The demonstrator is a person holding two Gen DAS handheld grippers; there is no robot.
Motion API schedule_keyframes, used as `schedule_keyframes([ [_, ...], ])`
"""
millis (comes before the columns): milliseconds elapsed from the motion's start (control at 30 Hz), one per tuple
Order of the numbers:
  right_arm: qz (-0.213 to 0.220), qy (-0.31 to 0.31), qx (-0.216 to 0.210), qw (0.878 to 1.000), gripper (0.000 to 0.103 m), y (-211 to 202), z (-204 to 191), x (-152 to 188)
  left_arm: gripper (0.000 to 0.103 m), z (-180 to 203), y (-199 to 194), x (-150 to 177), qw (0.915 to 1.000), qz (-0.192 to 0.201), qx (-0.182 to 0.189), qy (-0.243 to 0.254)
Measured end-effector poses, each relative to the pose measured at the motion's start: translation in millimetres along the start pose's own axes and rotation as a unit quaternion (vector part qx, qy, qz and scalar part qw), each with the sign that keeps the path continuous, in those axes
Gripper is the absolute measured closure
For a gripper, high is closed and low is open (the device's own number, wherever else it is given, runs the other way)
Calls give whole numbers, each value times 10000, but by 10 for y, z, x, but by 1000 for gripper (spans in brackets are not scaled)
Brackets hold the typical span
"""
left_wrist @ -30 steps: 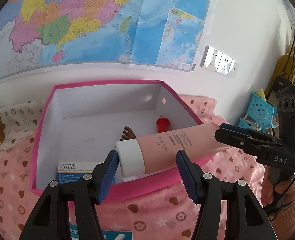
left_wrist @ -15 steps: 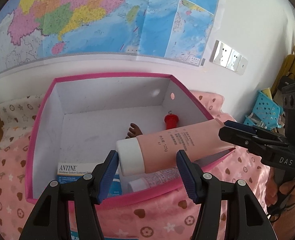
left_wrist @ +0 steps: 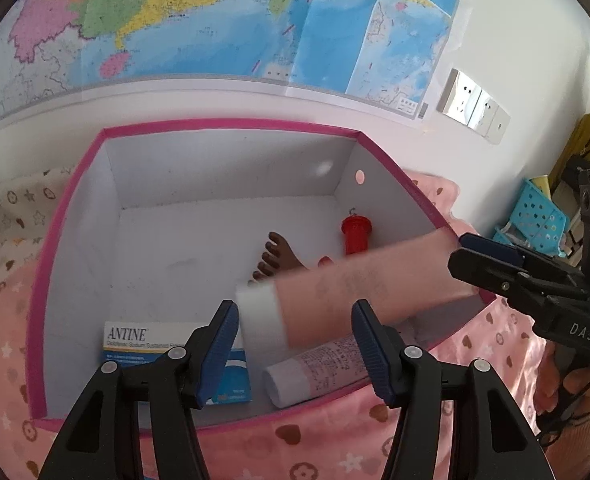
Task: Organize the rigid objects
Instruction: 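Lower the pink tube into the magenta box and open the right gripper, then move the right gripper to the white-and-teal medicine box and grasp it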
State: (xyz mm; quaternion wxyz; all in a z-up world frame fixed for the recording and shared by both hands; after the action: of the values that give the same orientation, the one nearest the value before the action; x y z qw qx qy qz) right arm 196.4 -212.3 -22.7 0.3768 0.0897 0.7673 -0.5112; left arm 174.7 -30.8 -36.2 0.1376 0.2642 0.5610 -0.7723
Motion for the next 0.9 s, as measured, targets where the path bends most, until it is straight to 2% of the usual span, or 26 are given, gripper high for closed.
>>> schedule_keyframes([
  [267, 114, -7, 116, 9999, 46, -87, -12, 0, 44, 19, -44, 3, 9998, 104, -68, 123],
  [467, 244, -26, 1, 9997, 46, -231, -76, 80, 42, -9, -379, 139, 9981, 542, -170, 246],
  [700, 332, -250, -558, 9976, 45, -407, -354, 276, 38, -215, -819, 416, 9949, 925, -356, 203],
  [900, -87, -427, -965, 9944, 45, -217, -637, 556, 38, -503, -831, 754, 9957, 682, -610, -116],
])
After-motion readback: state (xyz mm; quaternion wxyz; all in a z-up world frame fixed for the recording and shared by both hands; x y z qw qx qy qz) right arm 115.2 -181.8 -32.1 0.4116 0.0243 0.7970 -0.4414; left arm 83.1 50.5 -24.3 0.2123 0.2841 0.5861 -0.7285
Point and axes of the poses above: each gripper's, at about its wrist camera, not at the fingertips, and y roughly the way its jaws point, z to its right, x to its underside, the point moved 5 cm from there along y, roughly the way its jaws point, and after that the axes turned 10 degrees about -z, right-handed, at the moved point
